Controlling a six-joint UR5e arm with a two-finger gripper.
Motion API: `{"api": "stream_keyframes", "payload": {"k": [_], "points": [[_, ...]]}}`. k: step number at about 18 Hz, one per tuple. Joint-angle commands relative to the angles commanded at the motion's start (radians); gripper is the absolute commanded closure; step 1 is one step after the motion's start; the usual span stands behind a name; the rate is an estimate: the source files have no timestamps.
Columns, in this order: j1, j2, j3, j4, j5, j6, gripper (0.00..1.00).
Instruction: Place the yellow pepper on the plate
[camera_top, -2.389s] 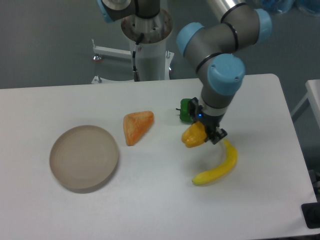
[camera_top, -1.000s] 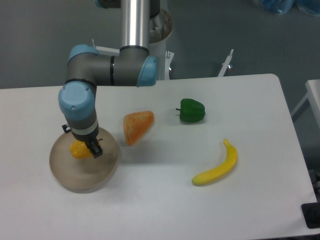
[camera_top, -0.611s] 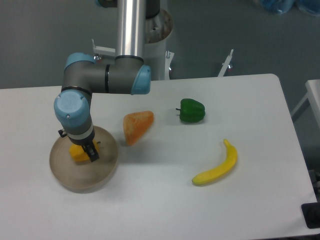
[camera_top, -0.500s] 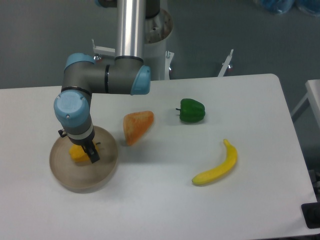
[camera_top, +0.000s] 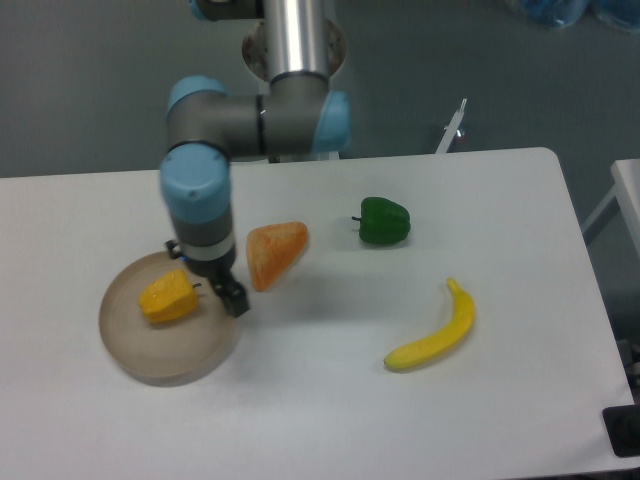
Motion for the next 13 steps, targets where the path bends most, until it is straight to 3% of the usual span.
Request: {"api": "stream_keyframes", "payload": {"k": [4,9,13], "points": [[0.088,0.008,-0.009,0.002,0.093,0.146,0.0],[0.198,-0.003,-0.011,0.002,0.083,0.339,0.0],[0.22,-0.002,-0.017,0.006,0.075,0.359,0.0]]}}
